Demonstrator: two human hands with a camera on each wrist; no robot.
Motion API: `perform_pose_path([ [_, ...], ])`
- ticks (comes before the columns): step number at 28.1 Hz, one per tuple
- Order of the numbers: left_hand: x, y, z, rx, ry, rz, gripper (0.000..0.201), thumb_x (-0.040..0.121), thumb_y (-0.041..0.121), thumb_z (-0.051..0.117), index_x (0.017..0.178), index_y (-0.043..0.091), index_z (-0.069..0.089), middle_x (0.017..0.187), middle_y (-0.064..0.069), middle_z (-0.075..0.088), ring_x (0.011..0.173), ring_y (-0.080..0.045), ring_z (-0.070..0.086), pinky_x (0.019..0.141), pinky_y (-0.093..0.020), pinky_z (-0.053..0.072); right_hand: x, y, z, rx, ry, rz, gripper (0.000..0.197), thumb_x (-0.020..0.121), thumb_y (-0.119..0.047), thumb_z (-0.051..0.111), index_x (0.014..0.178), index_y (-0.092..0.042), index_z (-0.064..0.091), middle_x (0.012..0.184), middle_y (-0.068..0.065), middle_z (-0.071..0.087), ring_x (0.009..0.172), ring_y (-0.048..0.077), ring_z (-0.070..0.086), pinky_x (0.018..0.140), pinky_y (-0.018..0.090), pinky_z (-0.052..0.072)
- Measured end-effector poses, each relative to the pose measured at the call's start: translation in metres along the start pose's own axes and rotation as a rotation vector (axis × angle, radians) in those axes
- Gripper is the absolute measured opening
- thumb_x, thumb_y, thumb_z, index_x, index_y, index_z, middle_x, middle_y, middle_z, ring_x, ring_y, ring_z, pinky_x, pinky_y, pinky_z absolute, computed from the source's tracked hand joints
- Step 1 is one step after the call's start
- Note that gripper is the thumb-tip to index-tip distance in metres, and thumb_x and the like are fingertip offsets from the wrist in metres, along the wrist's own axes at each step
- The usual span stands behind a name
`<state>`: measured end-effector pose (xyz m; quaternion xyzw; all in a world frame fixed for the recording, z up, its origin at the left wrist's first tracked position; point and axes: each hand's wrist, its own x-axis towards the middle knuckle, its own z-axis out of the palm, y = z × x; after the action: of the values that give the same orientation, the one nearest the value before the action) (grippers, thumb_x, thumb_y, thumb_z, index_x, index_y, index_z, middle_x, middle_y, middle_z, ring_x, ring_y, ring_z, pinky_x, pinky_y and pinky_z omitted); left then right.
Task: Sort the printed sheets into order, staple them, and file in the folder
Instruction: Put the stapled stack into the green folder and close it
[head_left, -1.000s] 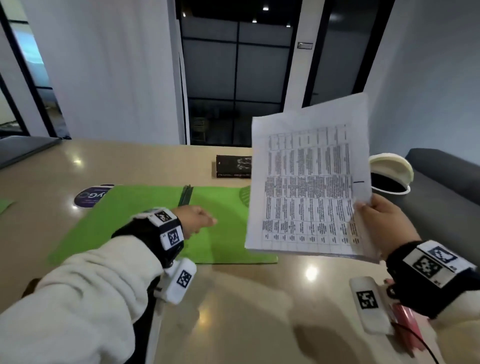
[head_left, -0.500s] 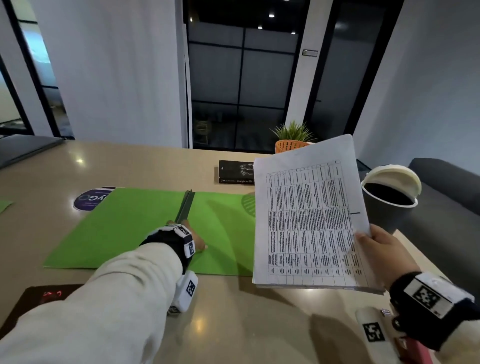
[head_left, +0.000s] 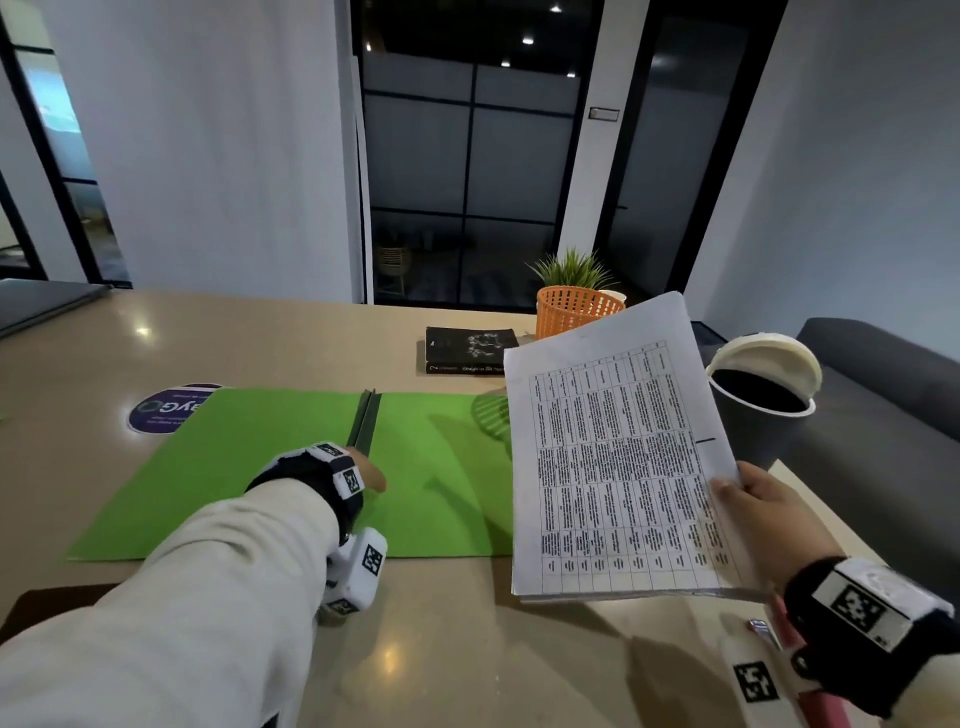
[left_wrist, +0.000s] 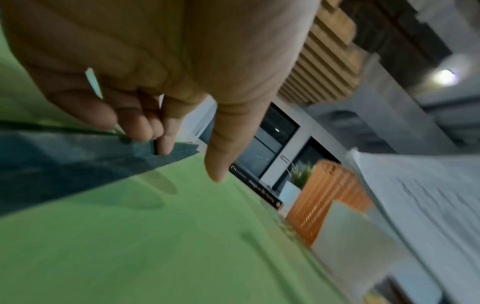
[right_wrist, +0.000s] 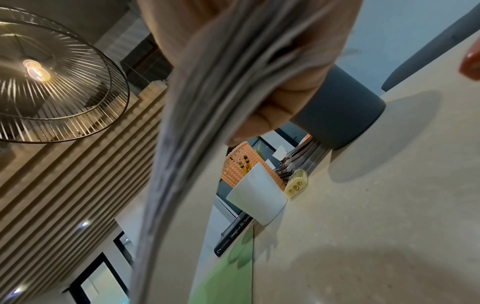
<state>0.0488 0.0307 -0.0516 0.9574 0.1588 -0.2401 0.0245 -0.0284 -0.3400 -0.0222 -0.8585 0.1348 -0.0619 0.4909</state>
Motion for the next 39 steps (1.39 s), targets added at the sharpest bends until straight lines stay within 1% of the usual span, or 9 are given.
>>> perform_pose_path([
  [15,-0.009,-0.002,0.003,-0.159,-0.028,0.14,0.051,0.098,0.036,0.041,0.144,0.014,0.035,0.152,-0.006,0.031,0.136,-0.026,0.035,0.108,-0.032,0.031,0.013,0.001,0.016,0.003,0.013,0.034,0.019,0.096,-0.023,0.044,0.092,-0.018,0.063,0.085,0.006,0.071,0.077,0.026,0.067,0.066,0.031,0.049],
  [18,-0.013,-0.002,-0.001,-0.259,-0.006,0.164,0.047,0.091,0.018,0.056,0.136,0.006,0.047,0.141,-0.01,0.046,0.126,-0.026,0.046,0.097,-0.028,0.039,0.012,-0.004,0.022,0.042,-0.029,0.031,0.02,0.098,-0.021,0.044,0.099,-0.017,0.063,0.085,0.005,0.07,0.075,0.025,0.066,0.064,0.03,0.048],
  [22,-0.016,-0.007,0.004,-0.363,-0.05,0.213,0.06,0.086,0.008,0.059,0.142,0.018,0.038,0.133,-0.008,0.052,0.095,-0.017,0.056,0.073,-0.021,0.044,0.007,-0.024,0.03,0.088,-0.071,0.009,0.019,0.099,-0.021,0.043,0.098,-0.018,0.061,0.083,0.003,0.067,0.07,0.019,0.063,0.055,0.025,0.043],
  [25,-0.017,-0.011,0.007,-0.431,-0.057,0.237,0.058,0.086,0.003,0.052,0.138,0.023,0.04,0.117,-0.008,0.054,0.061,-0.008,0.044,0.048,-0.019,0.036,0.015,-0.041,0.033,0.117,-0.047,-0.044,0.019,0.099,-0.021,0.042,0.101,-0.017,0.06,0.085,0.002,0.066,0.071,0.017,0.061,0.056,0.025,0.041],
  [28,-0.02,-0.011,0.006,-0.469,-0.022,0.257,0.052,0.086,0.003,0.048,0.135,0.019,0.042,0.116,-0.009,0.057,0.056,-0.009,0.042,0.045,-0.02,0.033,0.035,-0.057,0.043,0.103,0.002,-0.092,0.018,0.097,-0.019,0.042,0.097,-0.014,0.059,0.085,0.006,0.064,0.069,0.019,0.058,0.062,0.027,0.045],
  [31,-0.016,-0.01,0.007,-0.647,-0.032,0.261,0.039,0.092,0.016,0.051,0.131,0.012,0.047,0.099,-0.006,0.058,0.077,-0.016,0.054,0.064,-0.025,0.045,0.054,-0.072,0.064,0.056,-0.013,-0.127,0.018,0.097,-0.017,0.041,0.088,-0.017,0.056,0.09,0.011,0.061,0.069,0.019,0.054,0.071,0.029,0.043],
  [34,-0.01,-0.01,0.012,-1.019,-0.131,0.204,0.059,0.092,0.056,0.042,0.139,0.02,0.041,0.135,-0.016,0.049,0.121,-0.034,0.048,0.094,-0.039,0.043,0.066,-0.087,0.09,0.042,-0.081,-0.146,0.02,0.099,-0.017,0.039,0.104,-0.018,0.058,0.095,0.007,0.06,0.079,0.022,0.056,0.075,0.028,0.043],
  [37,-0.003,-0.009,0.011,-1.345,-0.219,0.12,0.088,0.066,0.081,0.045,0.123,0.017,0.058,0.112,-0.015,0.065,0.099,-0.034,0.06,0.088,-0.043,0.047,0.068,-0.103,0.115,-0.01,-0.158,-0.152,0.02,0.098,-0.023,0.039,0.103,-0.019,0.058,0.095,0.006,0.062,0.089,0.025,0.059,0.075,0.027,0.043],
  [39,0.0,-0.014,0.008,-1.445,-0.221,0.085,0.09,0.051,0.074,0.064,0.117,0.012,0.061,0.112,-0.015,0.065,0.103,-0.035,0.058,0.087,-0.043,0.047,0.068,-0.11,0.127,-0.024,-0.206,-0.161,0.022,0.097,-0.025,0.038,0.104,-0.018,0.058,0.093,0.006,0.062,0.081,0.021,0.058,0.066,0.025,0.043],
])
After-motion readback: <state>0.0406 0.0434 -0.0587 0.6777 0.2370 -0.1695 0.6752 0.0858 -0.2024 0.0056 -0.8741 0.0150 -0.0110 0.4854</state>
